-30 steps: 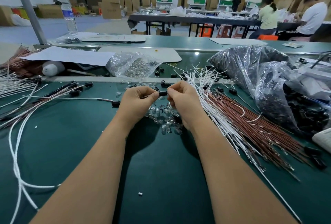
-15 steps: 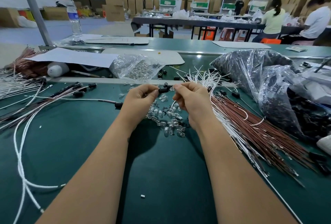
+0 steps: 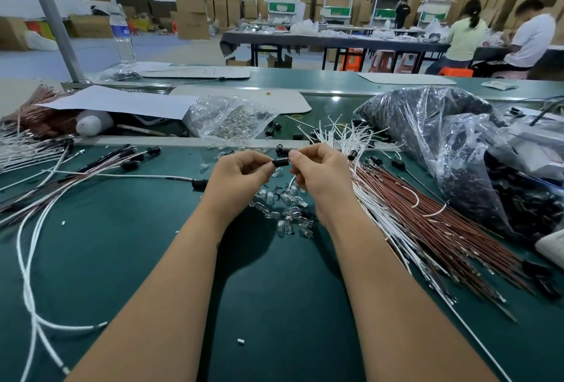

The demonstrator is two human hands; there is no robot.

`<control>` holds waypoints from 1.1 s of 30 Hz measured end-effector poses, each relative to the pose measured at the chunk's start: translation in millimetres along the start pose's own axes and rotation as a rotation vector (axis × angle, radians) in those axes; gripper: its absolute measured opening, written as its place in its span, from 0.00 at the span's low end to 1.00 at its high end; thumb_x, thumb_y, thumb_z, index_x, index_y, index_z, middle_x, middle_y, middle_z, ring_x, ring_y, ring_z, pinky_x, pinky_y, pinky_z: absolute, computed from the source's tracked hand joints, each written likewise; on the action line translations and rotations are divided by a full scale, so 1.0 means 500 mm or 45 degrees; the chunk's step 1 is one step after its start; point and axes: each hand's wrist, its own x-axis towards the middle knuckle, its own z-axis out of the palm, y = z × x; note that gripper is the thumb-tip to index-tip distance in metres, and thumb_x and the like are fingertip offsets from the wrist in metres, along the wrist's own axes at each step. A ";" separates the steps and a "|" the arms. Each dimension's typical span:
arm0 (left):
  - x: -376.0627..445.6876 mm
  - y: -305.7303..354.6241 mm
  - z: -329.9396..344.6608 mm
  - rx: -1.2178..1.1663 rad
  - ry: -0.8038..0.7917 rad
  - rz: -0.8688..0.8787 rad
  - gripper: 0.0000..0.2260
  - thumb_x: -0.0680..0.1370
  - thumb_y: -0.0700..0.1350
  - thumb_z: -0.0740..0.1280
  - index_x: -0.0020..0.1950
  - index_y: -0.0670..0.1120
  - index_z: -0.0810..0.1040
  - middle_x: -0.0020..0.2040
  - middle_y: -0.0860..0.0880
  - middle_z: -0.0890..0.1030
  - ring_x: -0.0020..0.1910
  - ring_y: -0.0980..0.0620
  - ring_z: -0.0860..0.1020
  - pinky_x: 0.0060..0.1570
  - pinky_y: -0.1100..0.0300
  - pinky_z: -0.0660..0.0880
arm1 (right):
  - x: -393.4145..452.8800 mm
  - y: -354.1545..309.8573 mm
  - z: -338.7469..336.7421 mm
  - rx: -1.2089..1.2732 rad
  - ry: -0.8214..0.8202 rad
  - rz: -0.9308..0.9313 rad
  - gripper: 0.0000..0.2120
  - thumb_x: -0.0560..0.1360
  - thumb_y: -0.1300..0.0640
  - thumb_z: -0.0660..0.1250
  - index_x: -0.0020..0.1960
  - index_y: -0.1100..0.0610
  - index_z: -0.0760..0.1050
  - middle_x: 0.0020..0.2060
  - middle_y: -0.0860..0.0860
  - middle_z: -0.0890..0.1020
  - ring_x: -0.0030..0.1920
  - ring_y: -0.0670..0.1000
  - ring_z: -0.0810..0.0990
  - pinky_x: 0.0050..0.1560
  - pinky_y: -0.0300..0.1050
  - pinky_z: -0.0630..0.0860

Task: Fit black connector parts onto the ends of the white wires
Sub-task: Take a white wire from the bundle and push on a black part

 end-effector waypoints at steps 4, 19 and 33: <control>0.000 0.001 -0.003 -0.009 0.018 0.011 0.02 0.74 0.40 0.72 0.42 0.46 0.83 0.31 0.51 0.81 0.30 0.59 0.76 0.35 0.69 0.72 | -0.001 0.000 -0.002 0.007 -0.029 0.029 0.07 0.76 0.63 0.68 0.39 0.57 0.75 0.25 0.47 0.79 0.25 0.43 0.74 0.26 0.34 0.70; 0.003 -0.013 -0.008 0.089 0.026 0.042 0.02 0.75 0.41 0.71 0.42 0.46 0.83 0.25 0.61 0.75 0.24 0.63 0.69 0.29 0.74 0.64 | 0.002 0.008 0.005 0.129 -0.051 0.236 0.07 0.78 0.64 0.65 0.41 0.60 0.74 0.27 0.50 0.79 0.26 0.44 0.75 0.27 0.35 0.71; 0.010 -0.014 -0.013 0.035 -0.016 -0.006 0.06 0.75 0.42 0.71 0.39 0.49 0.82 0.26 0.55 0.72 0.25 0.60 0.65 0.28 0.69 0.63 | -0.001 -0.005 -0.006 -0.031 -0.175 0.167 0.05 0.77 0.65 0.66 0.42 0.60 0.75 0.28 0.51 0.76 0.26 0.45 0.70 0.28 0.37 0.69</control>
